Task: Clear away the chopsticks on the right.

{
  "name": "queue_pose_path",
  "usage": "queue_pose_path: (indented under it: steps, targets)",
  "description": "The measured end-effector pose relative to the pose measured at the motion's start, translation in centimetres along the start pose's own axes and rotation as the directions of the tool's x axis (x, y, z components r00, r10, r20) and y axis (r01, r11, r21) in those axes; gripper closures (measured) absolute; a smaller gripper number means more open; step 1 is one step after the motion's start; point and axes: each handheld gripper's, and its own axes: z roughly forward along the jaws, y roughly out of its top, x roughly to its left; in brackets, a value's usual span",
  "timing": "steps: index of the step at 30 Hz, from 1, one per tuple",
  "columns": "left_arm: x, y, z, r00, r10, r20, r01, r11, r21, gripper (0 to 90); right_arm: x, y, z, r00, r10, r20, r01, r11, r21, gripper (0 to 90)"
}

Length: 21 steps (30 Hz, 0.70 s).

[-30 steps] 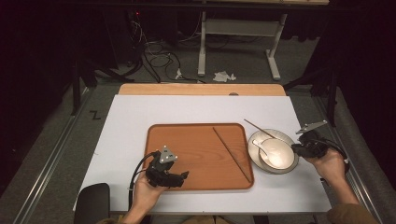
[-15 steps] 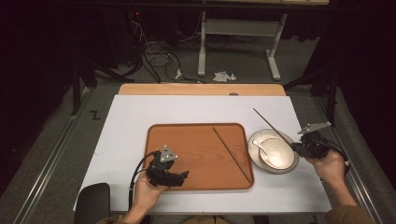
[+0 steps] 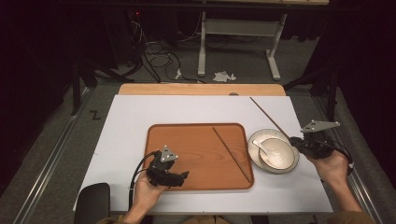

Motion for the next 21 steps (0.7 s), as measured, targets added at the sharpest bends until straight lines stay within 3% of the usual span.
queue_pose_path:
  steps: [7,11,21]
  targets:
    - [-0.1,-0.1,-0.1,1.0000,0.006,-0.001,-0.006,1.0000,0.002,24.1,3.0,1.2,-1.3,0.9994,-0.024,-0.025,0.023,0.999,-0.044,85.3]
    - [-0.1,0.0,0.0,0.9999,0.011,0.004,-0.011,0.9999,0.008,24.1,4.8,1.8,-1.7,0.9988,-0.025,-0.041,0.024,0.999,-0.044,85.3]
    - [-0.1,0.0,-0.1,0.9999,0.012,0.005,-0.012,0.9999,0.007,24.1,10.0,2.4,-1.0,0.9906,-0.101,-0.092,0.098,0.995,-0.035,85.3]
